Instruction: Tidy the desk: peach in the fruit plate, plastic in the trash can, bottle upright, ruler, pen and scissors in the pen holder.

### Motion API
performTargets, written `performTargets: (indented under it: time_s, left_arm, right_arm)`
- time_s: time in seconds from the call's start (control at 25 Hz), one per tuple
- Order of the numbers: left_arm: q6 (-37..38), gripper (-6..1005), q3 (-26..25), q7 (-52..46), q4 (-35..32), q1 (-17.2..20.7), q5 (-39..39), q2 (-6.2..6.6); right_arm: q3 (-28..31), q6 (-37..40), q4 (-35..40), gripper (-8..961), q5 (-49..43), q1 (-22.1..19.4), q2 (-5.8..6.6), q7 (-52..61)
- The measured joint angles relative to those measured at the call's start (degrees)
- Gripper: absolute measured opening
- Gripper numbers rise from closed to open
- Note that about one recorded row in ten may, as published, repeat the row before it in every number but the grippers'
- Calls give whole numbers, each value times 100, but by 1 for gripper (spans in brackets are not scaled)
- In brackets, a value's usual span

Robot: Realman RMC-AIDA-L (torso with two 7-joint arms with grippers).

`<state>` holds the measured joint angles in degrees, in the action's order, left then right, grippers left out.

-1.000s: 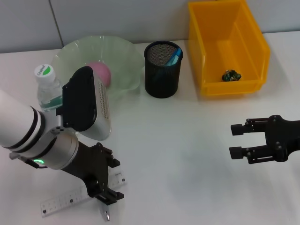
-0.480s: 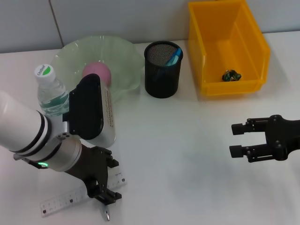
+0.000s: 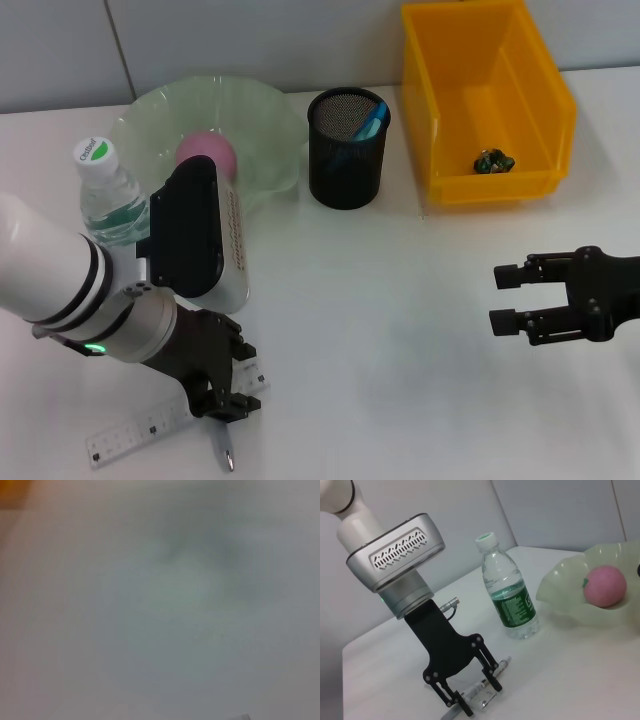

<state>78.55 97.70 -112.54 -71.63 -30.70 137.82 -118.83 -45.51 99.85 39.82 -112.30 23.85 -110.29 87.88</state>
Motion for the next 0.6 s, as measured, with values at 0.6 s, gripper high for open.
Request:
performTargets:
  time_s: [0.6]
  left_arm:
    - [-4, 486, 65, -41, -17, 8, 10, 0]
  right_arm:
    - [34, 13, 18, 765, -2, 8, 9, 45]
